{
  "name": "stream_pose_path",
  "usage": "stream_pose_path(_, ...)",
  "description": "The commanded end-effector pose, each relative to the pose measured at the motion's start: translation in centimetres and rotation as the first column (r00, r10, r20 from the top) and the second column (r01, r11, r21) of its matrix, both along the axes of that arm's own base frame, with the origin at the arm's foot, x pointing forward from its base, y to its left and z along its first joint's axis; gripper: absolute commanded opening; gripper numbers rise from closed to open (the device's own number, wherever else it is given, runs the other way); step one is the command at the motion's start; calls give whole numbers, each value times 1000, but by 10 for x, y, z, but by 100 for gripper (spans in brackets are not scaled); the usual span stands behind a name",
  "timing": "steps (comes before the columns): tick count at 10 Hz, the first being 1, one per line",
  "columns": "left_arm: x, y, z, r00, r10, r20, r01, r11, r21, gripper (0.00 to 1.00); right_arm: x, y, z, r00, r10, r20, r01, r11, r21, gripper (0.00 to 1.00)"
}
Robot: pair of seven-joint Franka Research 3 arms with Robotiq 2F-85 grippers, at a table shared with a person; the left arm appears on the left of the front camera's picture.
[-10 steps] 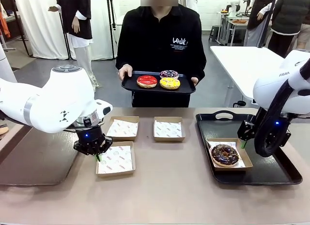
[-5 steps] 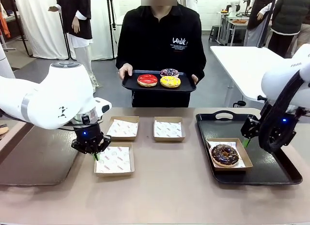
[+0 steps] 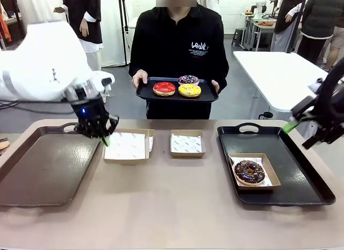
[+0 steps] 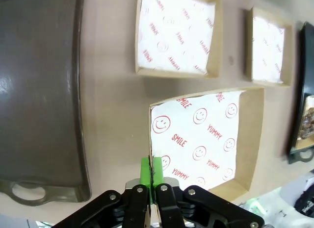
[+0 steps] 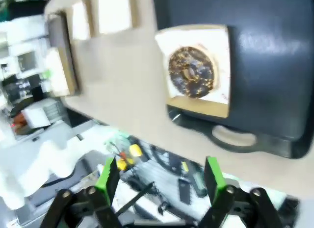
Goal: Individually package the donuts and arrange them on the tray.
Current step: Place the picked Paper togo box on the Handle tray while simultaneously picking up another Paper togo box from the table with the other hand.
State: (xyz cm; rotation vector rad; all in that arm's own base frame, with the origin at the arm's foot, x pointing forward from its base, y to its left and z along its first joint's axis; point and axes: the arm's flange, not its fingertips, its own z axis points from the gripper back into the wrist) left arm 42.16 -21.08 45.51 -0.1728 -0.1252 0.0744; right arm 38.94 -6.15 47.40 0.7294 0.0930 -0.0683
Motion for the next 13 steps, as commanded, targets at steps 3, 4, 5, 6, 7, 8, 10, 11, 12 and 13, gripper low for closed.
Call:
stream_pose_path(3, 53, -21, 45, 999, -28, 30, 29, 1000, -9, 0, -7, -85, 22, 993, -106, 57, 81, 940, 331, 90)
stream_pose_path(4, 68, -28, 51, 999, -35, 35, 35, 999, -6, 0, -19, -105, 18, 988, -136, 78, 96, 918, 384, 90)
stream_pose_path(5, 84, -35, 55, 999, -39, 31, 39, 999, 0, 0, -36, -126, 11, 978, -186, 92, 129, 892, 434, 90)
stream_pose_path(6, 97, -42, 55, 999, -44, 30, 44, 999, 11, 0, -55, -141, 4, 971, -212, 112, 139, 877, 461, 90)
stream_pose_path(7, 108, -46, 53, 999, -42, 17, 42, 999, 26, 0, -72, -152, -3, 966, -224, 125, 143, 875, 462, 90)
stream_pose_path(8, 119, -49, 51, 999, -41, 5, 41, 998, 38, 0, -84, -161, -13, 967, -218, 130, 136, 878, 460, 90)
stream_pose_path(10, 134, -49, 42, 999, -28, -20, 30, 997, 65, 0, -89, -175, -37, 966, -238, 100, 166, 868, 468, 90)
stream_pose_path(11, 137, -49, 39, 999, -24, -27, 26, 997, 75, 0, -88, -179, -45, 967, -244, 77, 181, 866, 466, 90)
stream_pose_path(12, 139, -49, 36, 999, -22, -31, 24, 996, 85, 0, -88, -180, -49, 966, -247, 74, 186, 867, 462, 90)
stream_pose_path(13, 139, -50, 34, 999, -18, -32, 21, 995, 94, 0, -88, -178, -50, 967, -245, 74, 187, 873, 451, 90)
